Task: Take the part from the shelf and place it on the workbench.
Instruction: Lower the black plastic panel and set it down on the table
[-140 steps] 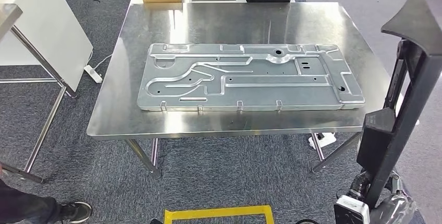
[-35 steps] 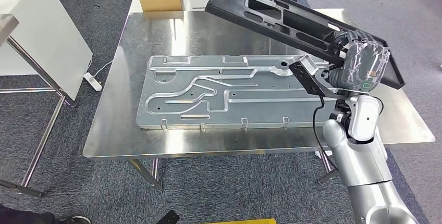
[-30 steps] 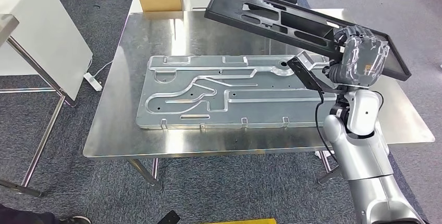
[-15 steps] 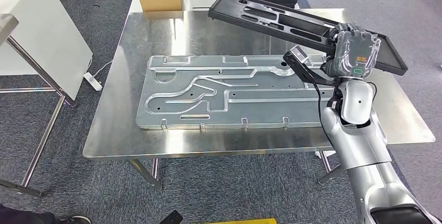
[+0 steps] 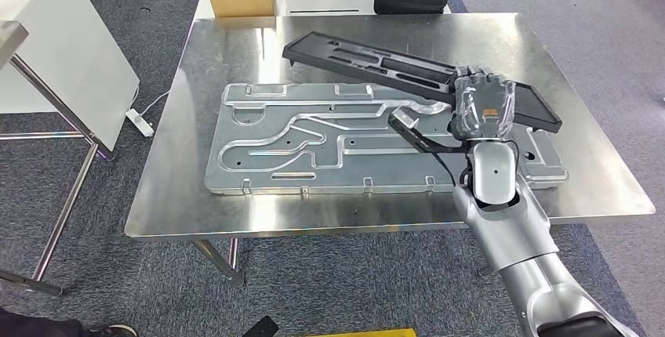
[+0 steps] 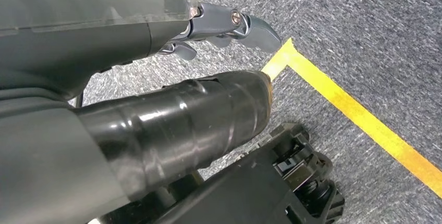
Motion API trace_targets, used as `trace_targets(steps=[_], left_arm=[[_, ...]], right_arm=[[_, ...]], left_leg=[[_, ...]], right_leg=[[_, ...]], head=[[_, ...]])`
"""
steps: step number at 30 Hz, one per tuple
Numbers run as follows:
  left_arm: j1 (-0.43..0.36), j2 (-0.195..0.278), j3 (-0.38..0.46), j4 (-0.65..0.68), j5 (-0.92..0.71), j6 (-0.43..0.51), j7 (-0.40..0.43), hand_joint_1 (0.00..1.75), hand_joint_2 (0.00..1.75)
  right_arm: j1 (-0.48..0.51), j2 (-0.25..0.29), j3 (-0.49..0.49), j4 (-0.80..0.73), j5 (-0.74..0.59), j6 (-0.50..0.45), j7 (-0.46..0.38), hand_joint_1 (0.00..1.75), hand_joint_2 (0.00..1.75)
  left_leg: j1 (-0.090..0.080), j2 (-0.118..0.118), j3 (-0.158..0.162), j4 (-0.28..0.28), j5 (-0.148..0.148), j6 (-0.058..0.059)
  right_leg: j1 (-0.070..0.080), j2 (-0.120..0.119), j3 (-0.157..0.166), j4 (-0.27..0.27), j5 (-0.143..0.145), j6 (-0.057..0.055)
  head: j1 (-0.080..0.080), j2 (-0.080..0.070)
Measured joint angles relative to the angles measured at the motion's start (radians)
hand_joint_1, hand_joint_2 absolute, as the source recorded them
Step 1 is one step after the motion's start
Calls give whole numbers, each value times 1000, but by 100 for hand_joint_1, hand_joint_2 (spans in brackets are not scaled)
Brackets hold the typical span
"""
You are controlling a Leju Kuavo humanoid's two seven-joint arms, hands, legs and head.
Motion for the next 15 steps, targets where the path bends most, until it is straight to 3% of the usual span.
trace_targets(steps=[6,10,15], left_arm=[[-3,-2,-12,0,1,5,4,0,0],[-6,-4,-20,0,1,4,8,0,0],[-9,-6,-32,0,0,-6,16,0,0]], right_arm=[[65,25,80,31,53,1,64,163,175],[72,32,153,64,54,2,130,163,175],[70,64,191,106,57,17,148,164,175]], left_leg=[[0,0,-1,0,0,0],[0,0,-1,0,0,0],[0,0,0,0,0,0]], right_leg=[[0,0,0,0,0,0],[0,0,-1,0,0,0],[0,0,-1,0,0,0]], head=[[0,0],[0,0],[0,0]])
